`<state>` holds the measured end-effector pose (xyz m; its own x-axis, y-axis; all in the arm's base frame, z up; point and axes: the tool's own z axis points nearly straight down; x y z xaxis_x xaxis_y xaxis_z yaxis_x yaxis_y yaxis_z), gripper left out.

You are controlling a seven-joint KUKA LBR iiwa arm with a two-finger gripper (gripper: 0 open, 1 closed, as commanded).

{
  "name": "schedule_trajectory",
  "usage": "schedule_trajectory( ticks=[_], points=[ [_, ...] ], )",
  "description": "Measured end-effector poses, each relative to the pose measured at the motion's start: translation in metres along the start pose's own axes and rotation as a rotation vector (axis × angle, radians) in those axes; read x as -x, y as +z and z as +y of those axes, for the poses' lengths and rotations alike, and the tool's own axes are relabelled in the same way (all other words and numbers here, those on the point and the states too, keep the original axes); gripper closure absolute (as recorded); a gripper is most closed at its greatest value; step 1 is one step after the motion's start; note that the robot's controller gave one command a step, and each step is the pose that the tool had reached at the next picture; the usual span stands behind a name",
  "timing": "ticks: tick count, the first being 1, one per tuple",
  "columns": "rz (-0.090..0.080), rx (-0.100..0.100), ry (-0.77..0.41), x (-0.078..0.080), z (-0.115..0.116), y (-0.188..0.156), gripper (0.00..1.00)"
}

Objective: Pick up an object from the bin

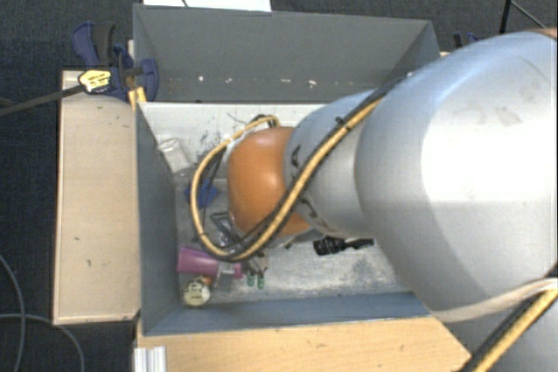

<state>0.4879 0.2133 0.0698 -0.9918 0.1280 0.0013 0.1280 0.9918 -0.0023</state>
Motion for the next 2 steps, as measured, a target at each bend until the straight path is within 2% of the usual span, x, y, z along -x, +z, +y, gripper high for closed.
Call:
schedule_trajectory(
  ticks=[1,2],
  points=[
    [-0.009,0.007,0.011,0.011,0.005,-0.107,1.00],
    [-0.008,0.007,-0.004,-0.005,0.012,-0.197,1.00]
  ],
)
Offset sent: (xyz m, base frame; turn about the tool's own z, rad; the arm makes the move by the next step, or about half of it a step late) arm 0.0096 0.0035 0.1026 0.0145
